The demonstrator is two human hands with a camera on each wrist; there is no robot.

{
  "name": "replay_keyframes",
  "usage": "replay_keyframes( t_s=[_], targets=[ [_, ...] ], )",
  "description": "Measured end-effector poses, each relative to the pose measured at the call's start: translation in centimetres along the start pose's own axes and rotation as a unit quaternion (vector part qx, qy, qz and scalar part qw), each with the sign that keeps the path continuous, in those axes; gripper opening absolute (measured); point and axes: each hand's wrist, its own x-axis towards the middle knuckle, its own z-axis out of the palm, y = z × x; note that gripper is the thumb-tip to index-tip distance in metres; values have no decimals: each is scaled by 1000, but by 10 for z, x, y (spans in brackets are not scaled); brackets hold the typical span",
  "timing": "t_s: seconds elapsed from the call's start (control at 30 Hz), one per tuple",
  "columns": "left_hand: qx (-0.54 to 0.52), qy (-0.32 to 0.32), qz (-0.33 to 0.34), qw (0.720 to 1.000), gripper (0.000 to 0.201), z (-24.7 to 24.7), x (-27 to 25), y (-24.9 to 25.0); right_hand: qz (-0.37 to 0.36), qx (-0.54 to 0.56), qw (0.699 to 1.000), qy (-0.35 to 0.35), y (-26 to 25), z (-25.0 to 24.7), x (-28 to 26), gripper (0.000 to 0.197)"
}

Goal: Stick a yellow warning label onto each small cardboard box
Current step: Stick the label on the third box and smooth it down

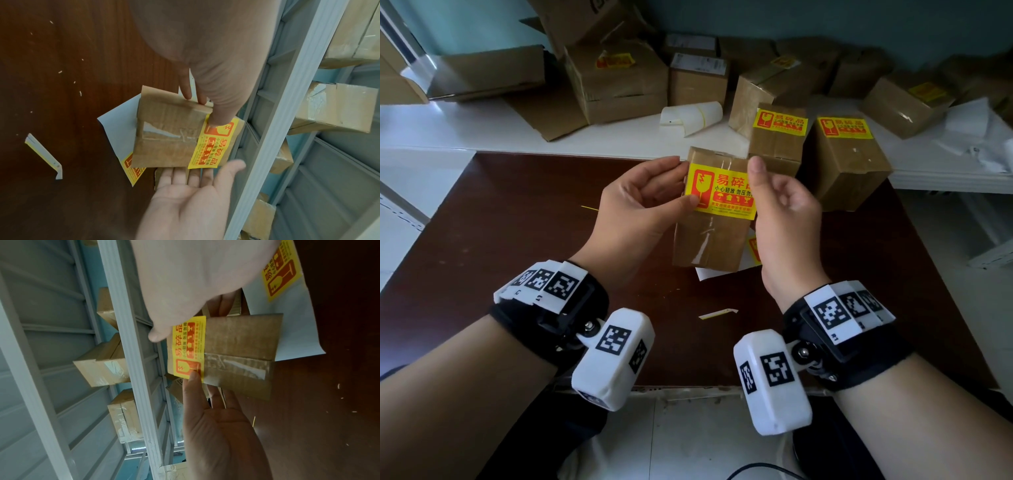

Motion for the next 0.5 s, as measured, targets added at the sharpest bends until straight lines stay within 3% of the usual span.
replay_keyframes(
  t_s=[0.07, 0.2, 0.27, 0.33, 0.5],
  targets=[
    [-1, 6, 0, 1000, 57, 0, 1, -1, -17, -6, 1000, 0, 2, 1, -1, 47],
    [-6, 18, -4, 1000, 53, 0, 0, 1, -36, -59, 998, 0, 3, -1, 1, 34],
    [-1, 40, -2, 999, 47, 1, -1, 4, -36, -69, 997, -2, 4, -1, 1, 54],
    [20, 77, 10, 997, 43, 1, -2, 6, -26, -57, 998, -8, 2, 1, -1, 63],
    [75, 142, 40, 986, 41, 0, -3, 7, -71, -91, 992, -50, 1, 4, -8, 40]
  ],
)
